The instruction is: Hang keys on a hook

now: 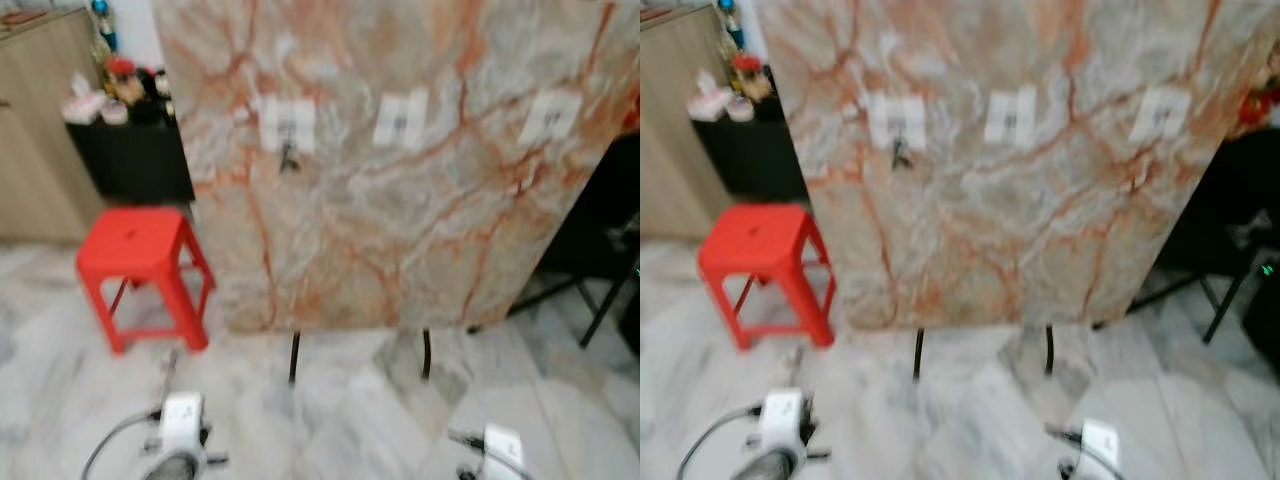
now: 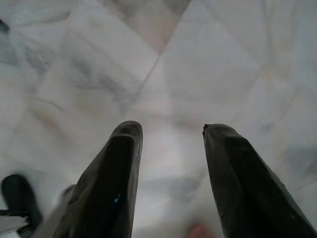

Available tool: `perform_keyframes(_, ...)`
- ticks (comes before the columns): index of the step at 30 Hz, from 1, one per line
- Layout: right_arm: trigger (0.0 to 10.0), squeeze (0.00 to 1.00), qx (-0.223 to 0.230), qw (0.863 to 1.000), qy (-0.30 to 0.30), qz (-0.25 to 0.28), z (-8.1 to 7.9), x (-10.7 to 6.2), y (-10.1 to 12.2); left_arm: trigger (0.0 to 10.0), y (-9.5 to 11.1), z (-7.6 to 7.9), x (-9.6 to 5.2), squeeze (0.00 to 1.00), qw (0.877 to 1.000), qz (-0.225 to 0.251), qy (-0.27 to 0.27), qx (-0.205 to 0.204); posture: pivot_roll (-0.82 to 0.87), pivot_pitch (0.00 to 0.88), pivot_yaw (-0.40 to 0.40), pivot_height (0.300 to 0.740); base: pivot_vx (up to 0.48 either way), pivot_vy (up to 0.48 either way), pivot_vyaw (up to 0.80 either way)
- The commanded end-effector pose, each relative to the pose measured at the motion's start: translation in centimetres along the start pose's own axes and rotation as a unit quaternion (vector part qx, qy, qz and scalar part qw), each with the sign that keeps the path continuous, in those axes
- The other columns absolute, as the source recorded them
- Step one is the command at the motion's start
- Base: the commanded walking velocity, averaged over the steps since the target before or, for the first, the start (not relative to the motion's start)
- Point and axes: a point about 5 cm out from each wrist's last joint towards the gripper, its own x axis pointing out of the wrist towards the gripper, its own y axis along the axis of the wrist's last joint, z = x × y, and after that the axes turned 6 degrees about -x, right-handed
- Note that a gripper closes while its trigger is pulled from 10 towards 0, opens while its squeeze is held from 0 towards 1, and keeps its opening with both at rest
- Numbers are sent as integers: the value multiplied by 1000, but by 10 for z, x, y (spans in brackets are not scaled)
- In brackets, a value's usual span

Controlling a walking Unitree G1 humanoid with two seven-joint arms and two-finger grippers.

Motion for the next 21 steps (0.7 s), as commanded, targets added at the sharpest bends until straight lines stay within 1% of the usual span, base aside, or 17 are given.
perform_keyframes(1, 10000, 0, -7, 1000, 12, 8, -9, 0, 3, 10000, -2, -12, -2, 0, 1000, -7, 16, 11, 52, 0, -60, 729, 0, -461, 800)
perform_keyframes(4, 10000, 0, -7, 1000, 12, 7, -9, 0, 2, 10000, -1, -12, -2, 0, 1000, -5, 14, 13, 52, 0, -60, 729, 0, -461, 800)
perform_keyframes(6, 10000, 0, -4, 1000, 13, 5, -9, 0, 2, 10000, -1, -12, -2, 0, 1000, -5, 13, 15, 52, 0, -60, 729, 0, -461, 425)
perform_keyframes(13, 10000, 0, 1, 1000, 13, 7, -10, 0, 3, 10000, 1, -12, -1, 0, 1000, -3, 12, 19, 55, 0, -55, 729, 0, -454, 0)
perform_keyframes(17, 10000, 0, 1, 1000, 14, 8, -12, 0, 3, 10000, 3, -10, -1, 0, 1000, 0, 2, 20, 57, 0, -53, 729, 0, 0, 0)
perform_keyframes(19, 10000, 0, 1, 1000, 14, 8, -12, 0, 3, 10000, 3, -9, -1, 0, 1000, 1, -1, 13, 57, 0, -53, 729, 0, 0, 0)
perform_keyframes(21, 10000, 0, 0, 1000, 14, 8, -12, 0, 3, 10000, 2, -8, 0, 0, 1000, -3, -8, 17, 54, 0, -51, 729, 0, 0, 0)
